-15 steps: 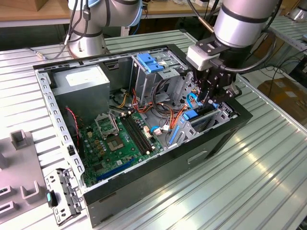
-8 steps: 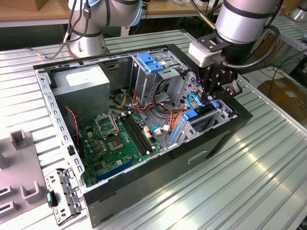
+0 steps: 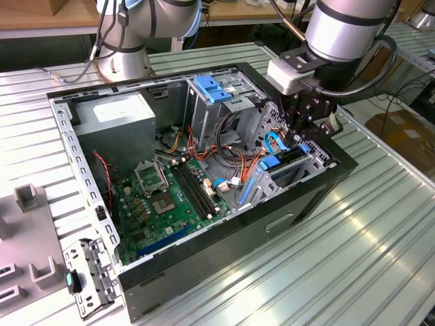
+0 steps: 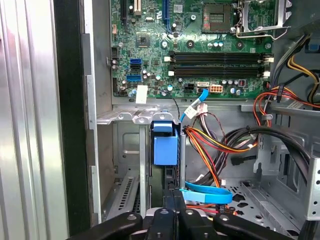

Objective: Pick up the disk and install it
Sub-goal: 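Insert the second disk wire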

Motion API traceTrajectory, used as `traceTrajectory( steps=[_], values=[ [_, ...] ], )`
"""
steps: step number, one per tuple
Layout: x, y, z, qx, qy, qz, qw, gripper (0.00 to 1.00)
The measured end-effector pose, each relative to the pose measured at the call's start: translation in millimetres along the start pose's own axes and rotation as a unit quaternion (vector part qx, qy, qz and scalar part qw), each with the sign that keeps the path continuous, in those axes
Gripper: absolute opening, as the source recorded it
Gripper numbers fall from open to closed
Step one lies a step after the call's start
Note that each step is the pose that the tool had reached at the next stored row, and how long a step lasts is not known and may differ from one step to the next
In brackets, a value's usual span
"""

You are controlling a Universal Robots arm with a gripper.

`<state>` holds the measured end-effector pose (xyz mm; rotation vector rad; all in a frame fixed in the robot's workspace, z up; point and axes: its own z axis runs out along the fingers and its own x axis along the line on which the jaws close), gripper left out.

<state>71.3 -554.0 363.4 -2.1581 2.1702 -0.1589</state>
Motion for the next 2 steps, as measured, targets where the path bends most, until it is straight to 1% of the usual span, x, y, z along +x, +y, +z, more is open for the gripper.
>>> traceTrajectory(
  steps=[2],
  values=[
    [0.0, 0.0, -0.2, 0.0, 0.0, 0.0, 1.0, 0.11]
  ],
)
